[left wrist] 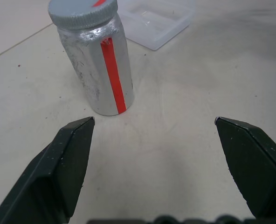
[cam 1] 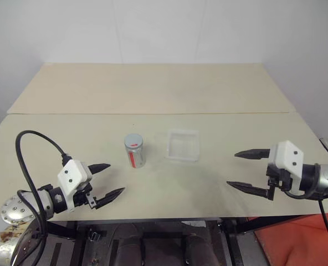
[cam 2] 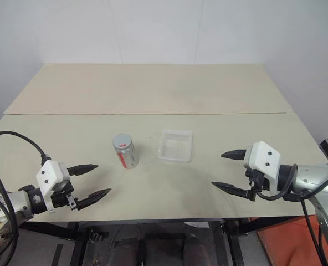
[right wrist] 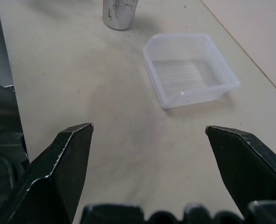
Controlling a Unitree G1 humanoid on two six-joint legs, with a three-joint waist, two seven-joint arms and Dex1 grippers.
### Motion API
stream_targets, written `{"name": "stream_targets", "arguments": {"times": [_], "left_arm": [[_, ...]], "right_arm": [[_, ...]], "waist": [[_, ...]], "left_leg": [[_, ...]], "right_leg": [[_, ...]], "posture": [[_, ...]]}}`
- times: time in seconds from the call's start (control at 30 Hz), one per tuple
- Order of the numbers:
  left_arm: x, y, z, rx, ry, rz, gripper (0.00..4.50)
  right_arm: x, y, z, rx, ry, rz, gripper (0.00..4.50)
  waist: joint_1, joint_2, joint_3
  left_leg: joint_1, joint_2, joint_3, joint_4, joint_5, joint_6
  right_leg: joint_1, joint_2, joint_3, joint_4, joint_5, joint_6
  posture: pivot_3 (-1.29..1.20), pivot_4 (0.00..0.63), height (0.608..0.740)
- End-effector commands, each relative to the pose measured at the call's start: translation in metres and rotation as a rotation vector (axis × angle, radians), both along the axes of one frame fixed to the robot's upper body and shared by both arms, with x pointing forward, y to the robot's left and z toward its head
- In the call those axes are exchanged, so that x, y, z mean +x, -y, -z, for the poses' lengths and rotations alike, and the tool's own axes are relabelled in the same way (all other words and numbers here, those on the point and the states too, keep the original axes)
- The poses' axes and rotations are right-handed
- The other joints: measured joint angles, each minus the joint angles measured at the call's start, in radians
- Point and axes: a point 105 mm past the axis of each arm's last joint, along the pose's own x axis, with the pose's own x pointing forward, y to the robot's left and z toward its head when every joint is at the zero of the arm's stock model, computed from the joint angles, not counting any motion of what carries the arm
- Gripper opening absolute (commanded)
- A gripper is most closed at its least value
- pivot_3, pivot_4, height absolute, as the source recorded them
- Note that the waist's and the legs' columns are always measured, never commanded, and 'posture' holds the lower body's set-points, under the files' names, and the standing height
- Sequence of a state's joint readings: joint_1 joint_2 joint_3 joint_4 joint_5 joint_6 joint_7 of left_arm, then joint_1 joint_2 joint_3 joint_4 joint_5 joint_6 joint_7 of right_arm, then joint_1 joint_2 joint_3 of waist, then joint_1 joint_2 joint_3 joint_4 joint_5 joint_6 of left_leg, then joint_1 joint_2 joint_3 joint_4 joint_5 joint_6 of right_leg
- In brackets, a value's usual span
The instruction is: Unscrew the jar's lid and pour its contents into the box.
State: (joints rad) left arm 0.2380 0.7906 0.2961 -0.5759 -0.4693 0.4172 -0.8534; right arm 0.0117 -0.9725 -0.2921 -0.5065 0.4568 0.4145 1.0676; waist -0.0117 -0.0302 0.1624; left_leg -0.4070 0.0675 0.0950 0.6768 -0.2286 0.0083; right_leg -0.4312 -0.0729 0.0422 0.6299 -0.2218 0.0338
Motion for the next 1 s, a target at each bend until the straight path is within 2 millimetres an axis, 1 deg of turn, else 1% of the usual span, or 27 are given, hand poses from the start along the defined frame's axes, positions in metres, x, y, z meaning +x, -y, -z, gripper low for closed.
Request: {"name": "stream_targets", "arguments": {"times": [0.03, 0.37, 0.47, 0.57, 0.63, 0.73, 0.83, 0.9, 1.0], "left_arm": [[0.000, 0.001, -0.010, 0.023, 0.050, 0.006, 4.50], [-0.001, 0.002, -0.011, 0.025, 0.054, 0.000, 4.50], [0.001, 0.003, -0.012, 0.008, 0.086, -0.045, 4.50], [0.010, 0.002, -0.010, -0.017, 0.148, -0.145, 4.50], [0.016, 0.007, -0.005, -0.048, 0.191, -0.209, 4.50], [0.018, 0.021, 0.000, -0.123, 0.246, -0.253, 4.50], [0.026, 0.026, 0.004, -0.171, 0.304, -0.335, 4.50], [0.028, 0.030, 0.005, -0.215, 0.319, -0.349, 4.50], [0.034, 0.035, 0.008, -0.235, 0.347, -0.390, 4.50]], "right_arm": [[0.003, -0.001, -0.010, 0.003, 0.061, 0.001, 4.49], [0.008, -0.001, -0.011, -0.003, 0.069, 0.005, 4.49], [0.009, 0.000, -0.009, -0.011, 0.064, 0.005, 4.49], [0.010, 0.000, -0.007, -0.020, 0.065, 0.009, 4.49], [0.011, 0.000, -0.005, -0.021, 0.062, 0.007, 4.49], [0.011, -0.002, -0.005, -0.015, 0.062, 0.006, 4.49], [0.016, -0.002, -0.005, -0.002, 0.068, 0.035, 4.49], [0.017, -0.003, -0.005, 0.002, 0.069, 0.035, 4.49], [0.017, -0.004, -0.007, 0.003, 0.080, 0.033, 4.49]], "waist": [[0.000, 0.000, 0.000], [0.000, 0.000, 0.000], [0.000, 0.000, 0.000], [0.000, 0.000, 0.000], [0.000, 0.000, 0.000], [0.001, -0.001, 0.000], [0.001, -0.001, 0.000], [0.001, -0.001, 0.000], [0.001, -0.002, 0.000]], "left_leg": [[0.000, 0.000, 0.000, 0.000, 0.000, 0.000], [0.000, 0.000, 0.000, 0.000, 0.000, 0.000], [0.000, 0.000, 0.000, 0.000, 0.000, 0.000], [0.000, 0.000, 0.000, 0.000, 0.000, 0.000], [0.001, 0.000, 0.000, 0.000, 0.000, 0.000], [0.002, -0.001, -0.001, 0.000, 0.000, 0.000], [0.002, -0.001, -0.001, 0.000, 0.000, 0.000], [0.003, -0.001, -0.002, 0.001, 0.000, 0.000], [0.003, -0.001, -0.002, 0.001, 0.000, 0.000]], "right_leg": [[0.000, 0.000, 0.000, 0.000, 0.000, 0.000], [0.000, 0.000, 0.000, 0.000, 0.000, 0.000], [0.000, 0.000, 0.000, 0.000, 0.000, 0.000], [0.000, 0.000, 0.000, 0.000, 0.000, 0.000], [0.002, 0.000, 0.000, 0.000, 0.001, 0.000], [0.004, -0.001, 0.000, -0.001, 0.003, -0.001], [0.005, 0.000, 0.000, -0.002, 0.006, -0.003], [0.005, 0.000, 0.000, -0.002, 0.006, -0.003], [0.006, 0.000, -0.001, -0.002, 0.006, -0.003]], "posture": [[0.00, 0.150, 0.740], [0.00, 0.150, 0.740], [0.00, 0.150, 0.740], [0.00, 0.150, 0.740], [0.00, 0.150, 0.740], [0.00, 0.150, 0.740], [0.00, 0.150, 0.740], [0.00, 0.150, 0.740], [0.00, 0.150, 0.740]]}}
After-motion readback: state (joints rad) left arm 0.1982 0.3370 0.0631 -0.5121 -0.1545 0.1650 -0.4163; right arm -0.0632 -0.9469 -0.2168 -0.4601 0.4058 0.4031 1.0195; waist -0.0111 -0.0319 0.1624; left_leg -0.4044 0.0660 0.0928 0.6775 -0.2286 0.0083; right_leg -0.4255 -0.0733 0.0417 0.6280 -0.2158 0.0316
